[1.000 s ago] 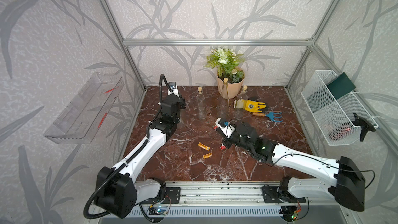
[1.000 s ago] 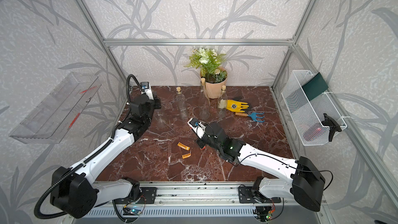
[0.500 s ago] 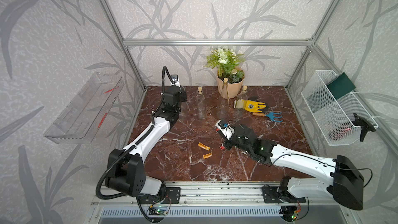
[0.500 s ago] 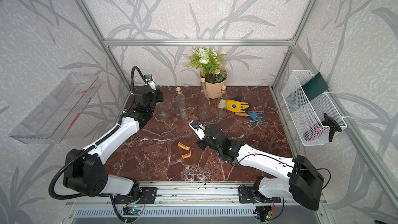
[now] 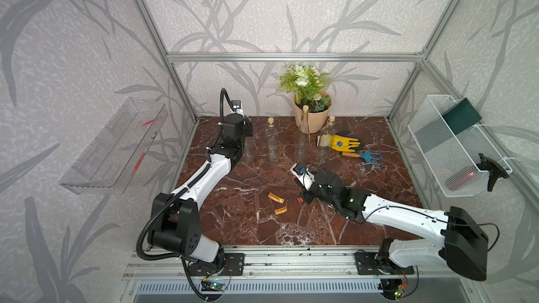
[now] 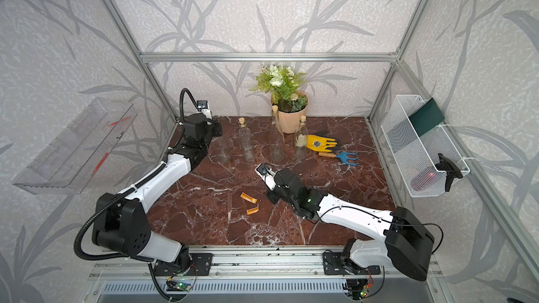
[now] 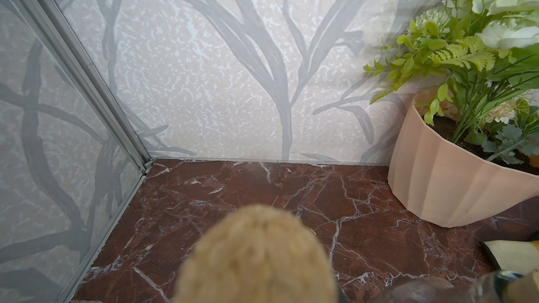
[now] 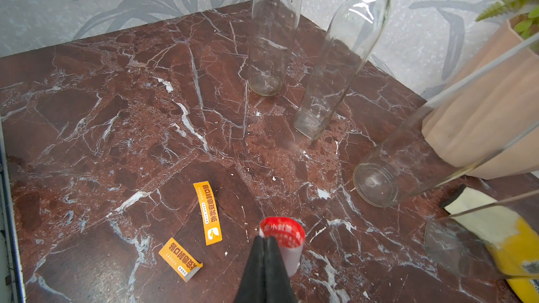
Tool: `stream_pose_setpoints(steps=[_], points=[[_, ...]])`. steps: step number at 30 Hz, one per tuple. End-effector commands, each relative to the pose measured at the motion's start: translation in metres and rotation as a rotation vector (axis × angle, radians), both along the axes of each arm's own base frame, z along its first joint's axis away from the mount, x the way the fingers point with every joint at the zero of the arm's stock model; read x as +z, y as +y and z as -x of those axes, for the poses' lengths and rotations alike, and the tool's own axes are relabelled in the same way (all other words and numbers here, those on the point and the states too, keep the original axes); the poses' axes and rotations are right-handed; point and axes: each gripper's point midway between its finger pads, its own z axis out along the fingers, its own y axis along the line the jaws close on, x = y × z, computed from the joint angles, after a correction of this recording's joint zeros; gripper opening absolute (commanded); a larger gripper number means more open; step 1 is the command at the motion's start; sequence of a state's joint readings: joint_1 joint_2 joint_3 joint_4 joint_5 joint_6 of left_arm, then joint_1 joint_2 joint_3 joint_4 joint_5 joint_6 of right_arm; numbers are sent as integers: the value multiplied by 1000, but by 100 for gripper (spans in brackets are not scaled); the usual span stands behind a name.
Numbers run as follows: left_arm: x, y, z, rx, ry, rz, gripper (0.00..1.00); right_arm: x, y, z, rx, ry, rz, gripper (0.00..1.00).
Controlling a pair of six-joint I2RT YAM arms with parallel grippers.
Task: Remove the label from the bottle
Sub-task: Place the bottle at the center of the board.
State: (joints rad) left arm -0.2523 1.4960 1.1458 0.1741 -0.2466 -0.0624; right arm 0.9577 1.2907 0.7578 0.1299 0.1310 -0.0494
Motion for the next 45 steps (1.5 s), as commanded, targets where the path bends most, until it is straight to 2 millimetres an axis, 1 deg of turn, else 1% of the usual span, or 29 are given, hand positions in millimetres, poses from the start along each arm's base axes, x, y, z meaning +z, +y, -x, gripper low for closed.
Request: stream_pose_setpoints(steps=[1, 8, 13, 26, 32, 41, 45], points=[[44, -1, -6, -5, -118, 45, 0, -2, 3, 1, 2, -6, -4, 0], [32, -2, -7, -5, -80, 46, 0, -3, -1, 0, -6, -11, 0, 0], [28, -1, -6, 2, -68, 49, 0, -6, -3, 1, -8, -13, 8, 0], [26, 5, -2, 21, -63, 23, 0, -8, -2, 1, -5, -13, 14, 0], [29, 6, -1, 24, -66, 15, 0, -9, -1, 0, -4, -10, 20, 0], [27, 7, 3, 26, -59, 12, 12, -10, 1, -1, -2, -9, 24, 0], [27, 8, 4, 29, -59, 8, 20, -8, 3, -2, 2, -10, 25, 0]])
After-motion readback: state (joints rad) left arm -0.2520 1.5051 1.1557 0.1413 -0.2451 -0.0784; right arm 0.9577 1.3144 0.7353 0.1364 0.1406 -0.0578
